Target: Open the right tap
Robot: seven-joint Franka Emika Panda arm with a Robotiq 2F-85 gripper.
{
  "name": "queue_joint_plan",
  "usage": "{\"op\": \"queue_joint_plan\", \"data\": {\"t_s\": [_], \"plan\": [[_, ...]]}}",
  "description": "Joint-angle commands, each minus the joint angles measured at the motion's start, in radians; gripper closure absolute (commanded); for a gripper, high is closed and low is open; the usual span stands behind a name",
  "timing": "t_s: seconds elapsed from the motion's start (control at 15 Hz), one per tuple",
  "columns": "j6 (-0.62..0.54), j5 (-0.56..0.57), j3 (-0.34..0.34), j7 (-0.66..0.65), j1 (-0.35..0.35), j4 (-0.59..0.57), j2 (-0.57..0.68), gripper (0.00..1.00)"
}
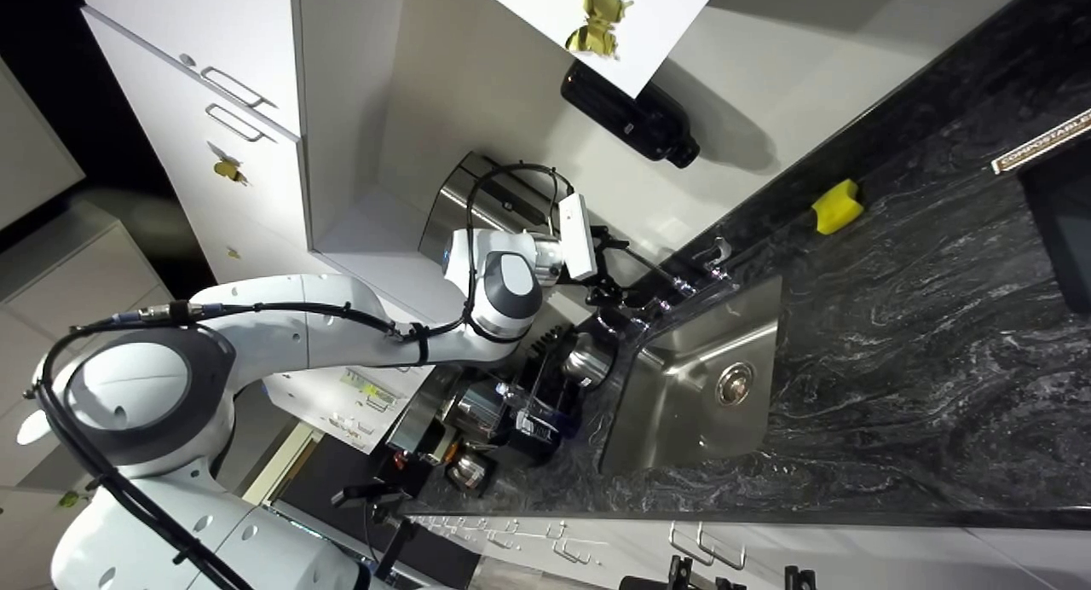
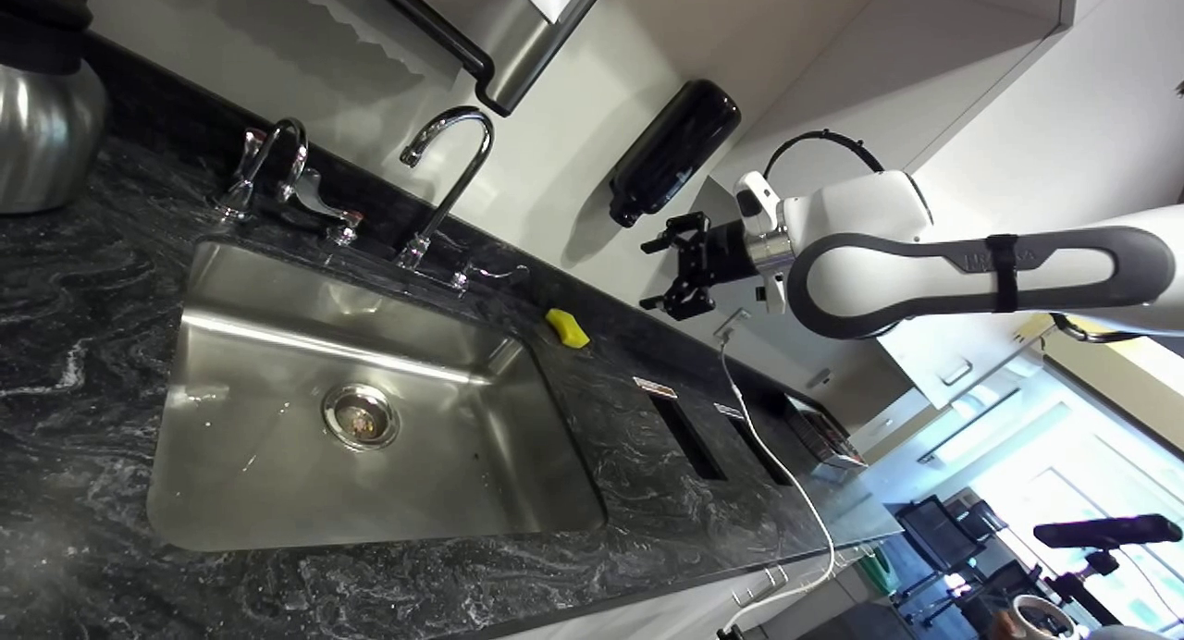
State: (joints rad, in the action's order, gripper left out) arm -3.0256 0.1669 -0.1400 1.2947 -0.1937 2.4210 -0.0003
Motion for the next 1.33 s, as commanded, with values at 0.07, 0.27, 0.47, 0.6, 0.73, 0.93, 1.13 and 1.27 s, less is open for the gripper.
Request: {"op": "queue_joint_plan", "data": {"t_s": [0.07,0.27,0.47,0.6,0.73,0.93,1.13,1.27], "plan": [[-0.019,-0.156,0.013,0.083,-0.004,-0.059,0.073,0.0],[0.016,-0.354,0.057,0.237,0.026,-0.134,0.137,0.0],[0.044,-0.468,0.104,0.387,0.072,-0.234,0.225,0.0],[0.06,-0.506,0.134,0.45,0.105,-0.302,0.287,0.0],[0.082,-0.523,0.16,0.492,0.141,-0.367,0.348,0.0],[0.117,-0.507,0.173,0.506,0.171,-0.453,0.434,0.0],[0.131,-0.493,0.171,0.487,0.17,-0.521,0.505,0.0],[0.088,-0.399,0.22,0.401,0.222,-0.458,0.475,0.0]]}}
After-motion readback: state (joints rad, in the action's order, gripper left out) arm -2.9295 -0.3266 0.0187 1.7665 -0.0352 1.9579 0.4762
